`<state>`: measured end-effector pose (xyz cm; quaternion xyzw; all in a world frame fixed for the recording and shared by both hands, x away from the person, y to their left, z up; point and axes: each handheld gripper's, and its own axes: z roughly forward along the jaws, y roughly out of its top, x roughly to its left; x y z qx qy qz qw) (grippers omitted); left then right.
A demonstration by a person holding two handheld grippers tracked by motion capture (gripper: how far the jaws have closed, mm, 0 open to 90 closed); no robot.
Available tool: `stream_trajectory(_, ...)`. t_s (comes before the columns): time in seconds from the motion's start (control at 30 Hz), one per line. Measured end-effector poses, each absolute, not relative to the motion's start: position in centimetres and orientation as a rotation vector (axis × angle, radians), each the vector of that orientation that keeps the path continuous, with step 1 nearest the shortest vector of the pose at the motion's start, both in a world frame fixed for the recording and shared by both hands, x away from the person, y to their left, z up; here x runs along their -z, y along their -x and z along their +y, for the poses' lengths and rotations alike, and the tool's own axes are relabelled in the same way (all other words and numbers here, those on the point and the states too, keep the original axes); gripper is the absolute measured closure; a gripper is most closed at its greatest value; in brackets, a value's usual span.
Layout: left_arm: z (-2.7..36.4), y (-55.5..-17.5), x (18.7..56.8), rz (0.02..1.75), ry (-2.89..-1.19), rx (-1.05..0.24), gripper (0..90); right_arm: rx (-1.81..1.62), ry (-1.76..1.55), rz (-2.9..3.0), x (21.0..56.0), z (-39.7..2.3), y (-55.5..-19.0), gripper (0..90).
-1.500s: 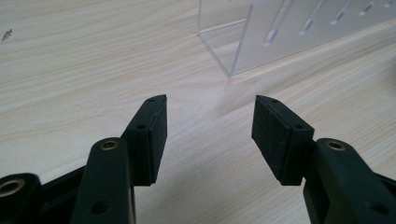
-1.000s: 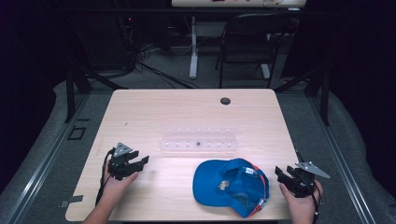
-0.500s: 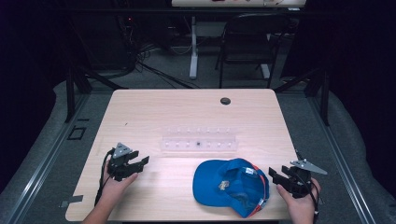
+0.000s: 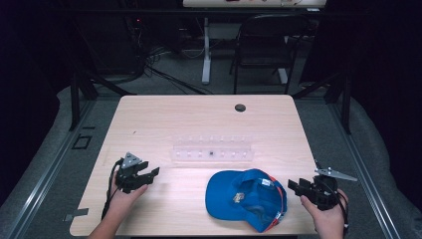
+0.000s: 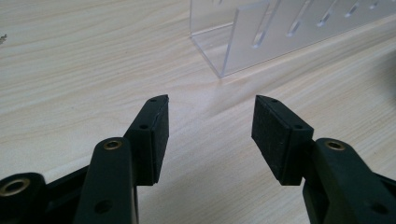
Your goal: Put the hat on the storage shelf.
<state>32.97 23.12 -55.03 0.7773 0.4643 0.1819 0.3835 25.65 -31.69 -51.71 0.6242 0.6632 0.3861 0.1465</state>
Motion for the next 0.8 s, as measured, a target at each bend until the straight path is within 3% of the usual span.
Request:
stream_trajectory(0.23,23.0,-32.8,55.0,1.187,-1.983,-0.465,46.8,-1.080,-1.729,1.986,51.1,-31.3,-25.1,52.5)
stream_trajectory(0.43,23.0,-32.9,55.0,1.183,-1.989,-0.465,46.8,-1.069,-1.677,2.047,51.3,-30.9,-24.7,45.0)
stream_trajectory(0.57,22.8,-32.8,55.1,1.179,-1.993,-0.466,46.8,-1.079,-1.682,2.086,51.3,-30.9,-24.7,45.0)
stream_trajectory(0.8,22.2,-32.7,55.2,1.144,-2.022,-0.464,46.8,-1.198,-1.889,2.136,50.8,-31.6,-24.5,58.5)
